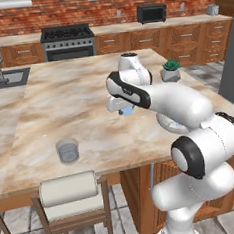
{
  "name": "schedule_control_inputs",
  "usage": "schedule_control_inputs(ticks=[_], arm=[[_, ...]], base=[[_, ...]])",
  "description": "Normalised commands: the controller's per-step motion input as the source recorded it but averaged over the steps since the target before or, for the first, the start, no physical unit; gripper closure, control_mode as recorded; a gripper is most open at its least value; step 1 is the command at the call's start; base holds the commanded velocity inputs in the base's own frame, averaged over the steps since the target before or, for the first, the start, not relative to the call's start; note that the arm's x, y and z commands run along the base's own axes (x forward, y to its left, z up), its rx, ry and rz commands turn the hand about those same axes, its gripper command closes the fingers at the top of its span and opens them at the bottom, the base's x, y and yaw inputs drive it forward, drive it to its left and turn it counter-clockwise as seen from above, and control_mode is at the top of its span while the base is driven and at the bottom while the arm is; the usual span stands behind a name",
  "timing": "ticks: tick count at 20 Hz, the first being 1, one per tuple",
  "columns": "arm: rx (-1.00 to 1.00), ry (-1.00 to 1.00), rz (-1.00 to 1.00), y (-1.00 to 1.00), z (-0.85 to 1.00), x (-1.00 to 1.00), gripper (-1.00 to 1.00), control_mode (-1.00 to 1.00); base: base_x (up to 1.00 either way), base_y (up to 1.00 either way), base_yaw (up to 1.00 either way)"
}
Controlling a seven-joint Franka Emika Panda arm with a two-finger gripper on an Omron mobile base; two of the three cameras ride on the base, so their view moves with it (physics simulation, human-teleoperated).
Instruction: There are four ice cubes in the ice bowl. Place two ice cubes in each glass of water.
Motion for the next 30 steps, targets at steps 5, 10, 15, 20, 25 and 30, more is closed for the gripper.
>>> schedule_control_inputs(ticks=[5, 10, 15, 20, 25, 30], arm=[[0.0, 0.03, 0.01, 0.99, -0.25, 0.01, 1.0, -1.0], [0.0, 0.0, 0.09, 0.88, -0.55, 0.0, 1.0, -1.0], [0.04, 0.0, 0.12, 0.73, -0.19, 0.0, 1.0, -1.0], [0.05, 0.0, 0.04, 0.53, -0.18, 0.05, 1.0, -1.0], [0.0, -0.01, 0.0, 0.56, -0.32, 0.26, 1.0, -1.0], [0.0, -0.06, 0.0, 0.38, -0.16, 0.25, 1.0, -1.0]], base=[[0.0, 0.0, 0.0], [0.0, 0.0, 0.0], [0.0, 0.0, 0.0], [0.0, 0.0, 0.0], [0.0, 0.0, 0.0], [0.0, 0.0, 0.0]])
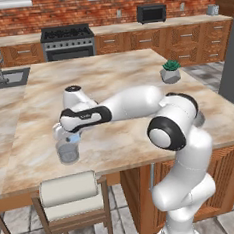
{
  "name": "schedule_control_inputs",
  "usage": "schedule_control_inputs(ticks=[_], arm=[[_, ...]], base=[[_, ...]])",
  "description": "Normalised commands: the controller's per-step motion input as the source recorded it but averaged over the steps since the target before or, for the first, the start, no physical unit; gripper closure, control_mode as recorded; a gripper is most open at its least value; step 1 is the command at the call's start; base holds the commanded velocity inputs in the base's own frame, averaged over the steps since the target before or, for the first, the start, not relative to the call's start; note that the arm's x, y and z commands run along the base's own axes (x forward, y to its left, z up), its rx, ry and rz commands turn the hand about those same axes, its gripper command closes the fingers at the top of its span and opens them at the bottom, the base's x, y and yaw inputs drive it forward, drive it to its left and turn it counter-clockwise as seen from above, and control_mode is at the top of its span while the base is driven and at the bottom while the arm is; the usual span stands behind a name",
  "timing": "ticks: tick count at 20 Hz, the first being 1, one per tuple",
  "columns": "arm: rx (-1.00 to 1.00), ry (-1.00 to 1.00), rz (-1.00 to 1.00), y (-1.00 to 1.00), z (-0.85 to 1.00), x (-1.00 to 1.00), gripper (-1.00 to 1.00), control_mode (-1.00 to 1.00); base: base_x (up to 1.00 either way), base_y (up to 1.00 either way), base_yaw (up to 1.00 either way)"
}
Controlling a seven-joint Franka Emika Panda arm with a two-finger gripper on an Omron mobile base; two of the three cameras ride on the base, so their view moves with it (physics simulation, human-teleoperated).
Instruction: There are four ice cubes in the ice bowl. Place two ice cubes in each glass of water.
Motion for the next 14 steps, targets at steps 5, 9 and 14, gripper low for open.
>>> schedule_control_inputs(ticks=[5, 9, 14], arm=[[0.0, -0.02, 0.0, 0.32, -0.06, 0.26, 1.0, -1.0], [0.0, 0.0, 0.0, 0.09, -0.41, 0.3, 1.0, -1.0], [0.0, 0.0, 0.0, 0.01, -0.38, 0.24, 1.0, -1.0]], base=[[0.0, 0.0, 0.0], [0.0, 0.0, 0.0], [0.0, 0.0, 0.0]])
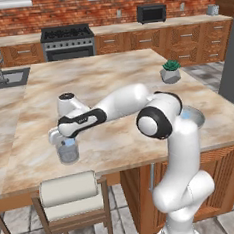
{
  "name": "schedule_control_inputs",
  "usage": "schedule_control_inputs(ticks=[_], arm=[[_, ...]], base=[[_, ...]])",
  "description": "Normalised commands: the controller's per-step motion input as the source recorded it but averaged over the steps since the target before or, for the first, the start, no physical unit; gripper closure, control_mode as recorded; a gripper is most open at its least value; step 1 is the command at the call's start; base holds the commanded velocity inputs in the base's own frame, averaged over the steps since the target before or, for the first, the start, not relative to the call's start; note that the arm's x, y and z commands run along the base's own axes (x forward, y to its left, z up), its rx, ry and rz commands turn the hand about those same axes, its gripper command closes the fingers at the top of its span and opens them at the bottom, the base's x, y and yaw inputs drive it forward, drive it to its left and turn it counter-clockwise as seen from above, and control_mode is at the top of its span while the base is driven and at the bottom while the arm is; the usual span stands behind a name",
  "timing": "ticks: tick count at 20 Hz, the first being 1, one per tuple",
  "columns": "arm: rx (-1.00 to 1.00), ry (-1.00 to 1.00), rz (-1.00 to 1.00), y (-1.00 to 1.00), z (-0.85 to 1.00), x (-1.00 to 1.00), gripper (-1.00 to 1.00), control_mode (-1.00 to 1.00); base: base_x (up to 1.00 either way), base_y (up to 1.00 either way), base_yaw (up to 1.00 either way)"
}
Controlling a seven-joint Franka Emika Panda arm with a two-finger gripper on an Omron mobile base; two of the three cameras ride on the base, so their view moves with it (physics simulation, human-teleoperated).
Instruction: There are four ice cubes in the ice bowl. Place two ice cubes in each glass of water.
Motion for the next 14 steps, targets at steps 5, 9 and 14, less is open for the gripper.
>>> schedule_control_inputs(ticks=[5, 9, 14], arm=[[0.0, 0.0, 0.0, 0.05, -0.13, 0.01, 1.0, -1.0], [0.0, 0.0, -0.02, 0.26, -0.01, 0.0, 1.0, -1.0], [0.0, 0.0, 0.0, 0.12, -0.12, 0.0, 1.0, -1.0]], base=[[0.0, 0.0, 0.0], [0.0, 0.0, 0.0], [0.0, 0.0, 0.0]])
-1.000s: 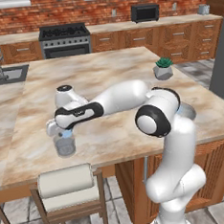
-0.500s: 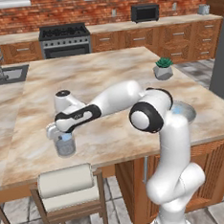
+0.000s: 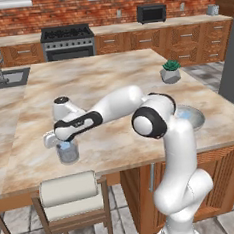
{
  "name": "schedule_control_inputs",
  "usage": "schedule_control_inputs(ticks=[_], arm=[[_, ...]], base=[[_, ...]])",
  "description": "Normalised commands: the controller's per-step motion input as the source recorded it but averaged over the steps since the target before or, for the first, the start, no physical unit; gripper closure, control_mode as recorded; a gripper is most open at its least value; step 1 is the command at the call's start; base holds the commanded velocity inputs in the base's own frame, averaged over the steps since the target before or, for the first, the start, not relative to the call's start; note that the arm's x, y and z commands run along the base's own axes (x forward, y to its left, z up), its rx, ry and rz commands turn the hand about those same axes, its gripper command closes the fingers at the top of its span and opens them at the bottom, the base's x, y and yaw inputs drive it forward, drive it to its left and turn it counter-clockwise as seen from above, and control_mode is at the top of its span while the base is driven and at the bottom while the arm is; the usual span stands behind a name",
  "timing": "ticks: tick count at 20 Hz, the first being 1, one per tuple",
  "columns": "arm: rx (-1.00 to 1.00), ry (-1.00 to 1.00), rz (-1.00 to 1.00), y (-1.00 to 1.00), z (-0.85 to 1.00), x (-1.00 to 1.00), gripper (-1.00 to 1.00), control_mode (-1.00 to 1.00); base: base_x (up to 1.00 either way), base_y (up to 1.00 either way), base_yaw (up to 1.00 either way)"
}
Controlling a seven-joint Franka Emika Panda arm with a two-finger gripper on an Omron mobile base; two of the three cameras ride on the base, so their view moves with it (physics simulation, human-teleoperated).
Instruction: There are four ice cubes in the ice bowl. Place two ice cubes in each glass of water.
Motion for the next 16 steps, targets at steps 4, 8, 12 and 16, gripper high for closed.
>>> schedule_control_inputs(ticks=[4, 8, 12, 16], arm=[[0.0, -0.01, 0.0, 0.01, -0.22, 0.06, 1.0, -1.0], [0.0, -0.01, 0.0, 0.0, -0.2, 0.12, 1.0, -1.0], [0.0, -0.02, 0.0, 0.0, -0.03, 0.15, 1.0, -1.0], [0.01, -0.06, 0.0, 0.0, 0.0, 0.07, -1.0, -1.0]], base=[[0.0, 0.0, 0.0], [0.0, 0.0, 0.0], [0.0, 0.0, 0.0], [0.0, 0.0, 0.0]])
